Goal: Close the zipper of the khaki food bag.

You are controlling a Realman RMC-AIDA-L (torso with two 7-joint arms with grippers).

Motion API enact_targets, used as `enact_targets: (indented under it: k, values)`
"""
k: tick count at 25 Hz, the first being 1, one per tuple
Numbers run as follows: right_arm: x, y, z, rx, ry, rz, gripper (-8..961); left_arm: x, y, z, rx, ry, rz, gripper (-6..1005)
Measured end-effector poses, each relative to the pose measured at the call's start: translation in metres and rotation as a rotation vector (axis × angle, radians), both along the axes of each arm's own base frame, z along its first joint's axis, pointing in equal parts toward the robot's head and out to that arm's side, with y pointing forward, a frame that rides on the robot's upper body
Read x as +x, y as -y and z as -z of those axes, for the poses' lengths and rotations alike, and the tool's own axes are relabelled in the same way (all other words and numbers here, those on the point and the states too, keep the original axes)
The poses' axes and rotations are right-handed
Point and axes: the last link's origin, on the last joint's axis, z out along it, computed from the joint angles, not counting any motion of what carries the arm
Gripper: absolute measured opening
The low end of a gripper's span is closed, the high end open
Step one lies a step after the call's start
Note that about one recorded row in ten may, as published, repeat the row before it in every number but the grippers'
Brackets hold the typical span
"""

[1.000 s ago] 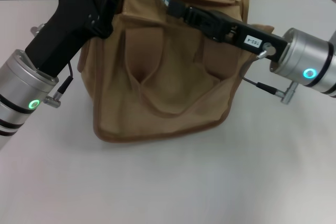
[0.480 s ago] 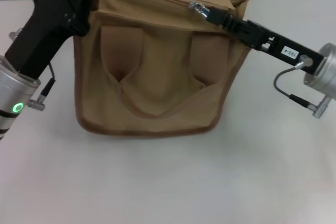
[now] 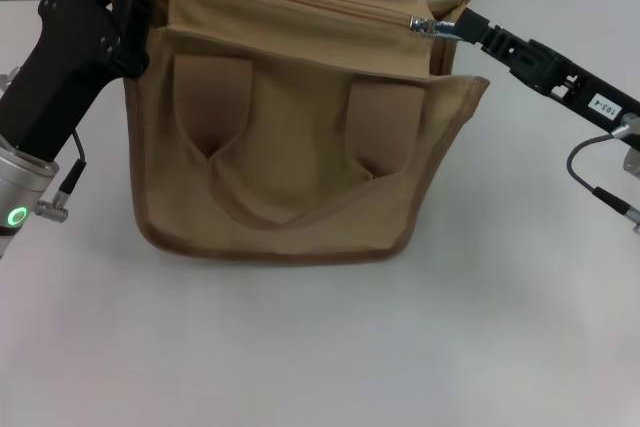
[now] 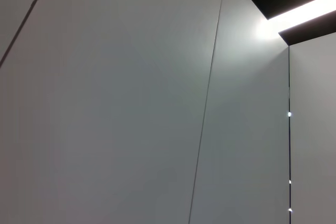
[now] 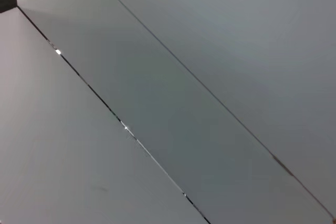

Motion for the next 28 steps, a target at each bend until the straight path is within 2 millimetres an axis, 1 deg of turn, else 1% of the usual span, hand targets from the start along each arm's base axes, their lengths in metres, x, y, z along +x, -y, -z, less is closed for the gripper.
enact_targets:
  k: [3,10,12,15,16,17,18,20,22,23,24,25,26,27,28]
  values:
    - [-0.003,0.005,0.000,0.058,0.020,-0.057,30,-0.003,-0.001,0.002,-0.001,-0.001,-0.027,120]
    - [0.003,0.014,-0.001,0.129,0.035,-0.077,34,-0.007,0.002,0.005,0.012,-0.049,-0.039,123]
    - [0.005,0.023,-0.004,0.162,0.028,-0.104,148,-0.016,0.008,0.005,0.014,-0.058,-0.068,124]
    - [0.007,0.029,-0.007,0.187,0.020,-0.118,321,-0.019,0.010,0.005,0.016,-0.058,-0.079,125]
    - [0.009,0.032,-0.007,0.195,0.018,-0.120,380,-0.027,0.016,0.003,0.024,-0.055,-0.107,125]
    - [0.009,0.032,-0.007,0.195,0.018,-0.120,440,-0.027,0.016,0.003,0.024,-0.055,-0.107,126]
    - [0.012,0.037,-0.008,0.214,0.018,-0.121,500,-0.032,0.019,0.002,0.027,-0.053,-0.125,126]
    - [0.014,0.039,-0.008,0.224,0.020,-0.120,550,-0.041,0.026,-0.001,0.038,-0.048,-0.163,266]
    - [0.018,0.044,-0.011,0.260,0.028,-0.117,600,-0.065,0.044,-0.006,0.061,-0.060,-0.257,396]
    - [0.020,0.047,-0.012,0.288,0.031,-0.120,626,-0.071,0.050,-0.007,0.064,-0.067,-0.282,456]
    - [0.020,0.047,-0.012,0.288,0.031,-0.120,651,-0.071,0.050,-0.007,0.064,-0.067,-0.282,517]
    - [0.021,0.050,-0.013,0.309,0.033,-0.127,676,-0.083,0.061,-0.011,0.069,-0.079,-0.325,577]
    - [0.021,0.050,-0.013,0.309,0.033,-0.127,701,-0.088,0.067,-0.012,0.073,-0.085,-0.341,615]
    - [0.022,0.052,-0.014,0.325,0.030,-0.134,726,-0.088,0.067,-0.012,0.073,-0.085,-0.341,653]
    - [0.022,0.052,-0.014,0.325,0.030,-0.134,726,-0.092,0.073,-0.014,0.078,-0.089,-0.352,692]
